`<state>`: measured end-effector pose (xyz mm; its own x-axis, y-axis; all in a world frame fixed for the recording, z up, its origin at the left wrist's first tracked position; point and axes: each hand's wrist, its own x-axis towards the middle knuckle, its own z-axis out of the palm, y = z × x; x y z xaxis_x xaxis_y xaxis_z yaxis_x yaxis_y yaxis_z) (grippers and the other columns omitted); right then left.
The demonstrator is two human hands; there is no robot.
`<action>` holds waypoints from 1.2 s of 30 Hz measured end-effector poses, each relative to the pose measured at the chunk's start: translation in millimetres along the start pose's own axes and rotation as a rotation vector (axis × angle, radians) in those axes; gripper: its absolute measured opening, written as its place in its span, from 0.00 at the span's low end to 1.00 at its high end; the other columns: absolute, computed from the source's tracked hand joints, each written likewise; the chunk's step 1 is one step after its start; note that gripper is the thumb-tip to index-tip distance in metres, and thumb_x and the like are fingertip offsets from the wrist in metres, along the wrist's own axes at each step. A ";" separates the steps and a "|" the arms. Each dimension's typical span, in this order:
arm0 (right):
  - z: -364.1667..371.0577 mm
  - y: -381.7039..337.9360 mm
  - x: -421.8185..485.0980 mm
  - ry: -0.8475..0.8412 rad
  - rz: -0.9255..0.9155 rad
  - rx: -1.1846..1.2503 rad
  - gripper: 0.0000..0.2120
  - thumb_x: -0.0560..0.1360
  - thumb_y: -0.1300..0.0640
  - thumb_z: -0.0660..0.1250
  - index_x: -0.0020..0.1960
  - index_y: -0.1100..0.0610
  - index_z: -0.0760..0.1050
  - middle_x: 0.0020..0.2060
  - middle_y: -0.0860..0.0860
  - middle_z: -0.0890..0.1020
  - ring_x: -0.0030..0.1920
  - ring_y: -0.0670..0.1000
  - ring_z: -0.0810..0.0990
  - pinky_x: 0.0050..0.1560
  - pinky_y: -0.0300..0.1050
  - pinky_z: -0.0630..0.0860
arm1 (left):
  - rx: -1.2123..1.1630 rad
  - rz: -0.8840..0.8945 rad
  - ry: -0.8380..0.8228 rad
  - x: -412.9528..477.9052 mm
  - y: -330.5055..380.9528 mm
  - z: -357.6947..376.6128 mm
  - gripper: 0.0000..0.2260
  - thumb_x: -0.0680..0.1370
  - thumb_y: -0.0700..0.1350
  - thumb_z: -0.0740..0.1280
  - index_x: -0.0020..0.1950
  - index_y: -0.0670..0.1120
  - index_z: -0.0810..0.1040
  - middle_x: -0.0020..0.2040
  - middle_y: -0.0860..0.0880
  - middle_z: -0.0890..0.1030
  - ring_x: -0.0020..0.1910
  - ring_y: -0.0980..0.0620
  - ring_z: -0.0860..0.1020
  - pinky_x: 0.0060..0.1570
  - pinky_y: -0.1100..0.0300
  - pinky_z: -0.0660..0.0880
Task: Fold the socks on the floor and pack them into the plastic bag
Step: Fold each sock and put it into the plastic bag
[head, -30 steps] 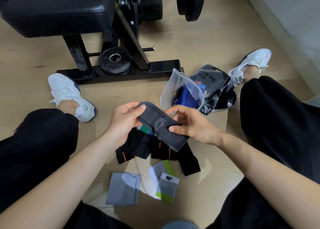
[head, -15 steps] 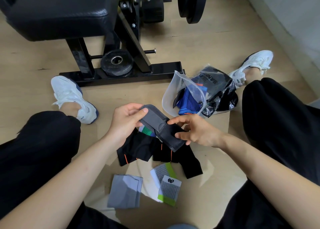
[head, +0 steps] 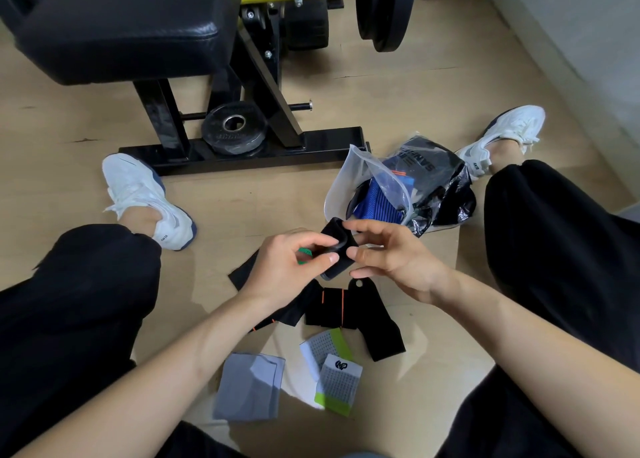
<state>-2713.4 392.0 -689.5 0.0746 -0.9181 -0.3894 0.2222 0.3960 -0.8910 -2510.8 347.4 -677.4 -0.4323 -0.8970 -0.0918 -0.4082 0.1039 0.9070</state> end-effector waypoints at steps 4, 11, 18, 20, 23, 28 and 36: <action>2.2 -0.6 0.2 -0.037 0.026 0.127 0.21 0.76 0.65 0.69 0.68 0.57 0.75 0.52 0.57 0.78 0.46 0.57 0.81 0.47 0.48 0.83 | 0.058 0.100 -0.027 -1.3 -3.4 2.6 0.12 0.73 0.41 0.77 0.55 0.50 0.86 0.55 0.58 0.84 0.55 0.59 0.81 0.53 0.62 0.79; 1.2 -0.4 -0.2 0.019 -0.041 0.173 0.19 0.76 0.69 0.68 0.66 0.60 0.75 0.49 0.58 0.80 0.45 0.57 0.83 0.45 0.51 0.84 | 0.293 0.297 -0.098 -7.0 -5.4 5.3 0.15 0.73 0.55 0.72 0.58 0.53 0.86 0.63 0.60 0.80 0.60 0.56 0.77 0.62 0.61 0.71; 0.4 -1.9 -0.7 0.013 -0.094 0.142 0.18 0.76 0.71 0.67 0.63 0.57 0.77 0.48 0.56 0.84 0.44 0.55 0.84 0.40 0.47 0.82 | 0.044 0.150 0.111 1.7 -2.1 -6.6 0.11 0.75 0.43 0.74 0.56 0.52 0.84 0.63 0.56 0.78 0.64 0.56 0.77 0.60 0.60 0.75; 2.0 -2.2 -1.4 -0.006 -0.104 0.150 0.19 0.76 0.71 0.67 0.63 0.58 0.77 0.48 0.56 0.85 0.45 0.56 0.84 0.40 0.47 0.82 | -0.082 0.021 0.093 3.3 -0.5 -6.8 0.16 0.75 0.45 0.74 0.60 0.58 0.81 0.66 0.55 0.75 0.67 0.59 0.73 0.63 0.58 0.74; 3.6 -1.5 -1.2 -0.020 -0.111 0.143 0.20 0.76 0.71 0.67 0.66 0.59 0.76 0.49 0.58 0.84 0.47 0.57 0.83 0.40 0.47 0.82 | -0.304 -0.094 -0.035 3.4 5.1 -3.2 0.21 0.77 0.39 0.73 0.65 0.59 0.77 0.62 0.56 0.81 0.62 0.55 0.78 0.60 0.60 0.77; 4.5 1.5 -0.5 -0.011 -0.139 0.116 0.20 0.76 0.71 0.67 0.65 0.59 0.76 0.47 0.58 0.84 0.45 0.56 0.83 0.39 0.46 0.81 | -0.333 -0.057 -0.070 0.3 11.2 -1.8 0.19 0.77 0.33 0.70 0.63 0.52 0.80 0.55 0.54 0.85 0.55 0.53 0.83 0.53 0.62 0.79; -2.4 3.5 5.0 0.077 -0.205 -0.068 0.18 0.75 0.69 0.71 0.62 0.58 0.78 0.48 0.58 0.84 0.45 0.53 0.82 0.44 0.46 0.80 | -0.314 -0.075 0.022 6.4 -0.6 -5.9 0.16 0.75 0.31 0.72 0.58 0.47 0.84 0.53 0.48 0.86 0.52 0.50 0.85 0.52 0.58 0.81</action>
<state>-2714.6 388.9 -695.1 -0.0406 -0.9762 -0.2130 0.1588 0.2041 -0.9660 -2508.6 339.0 -676.1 -0.3918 -0.9065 -0.1571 -0.1687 -0.0971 0.9809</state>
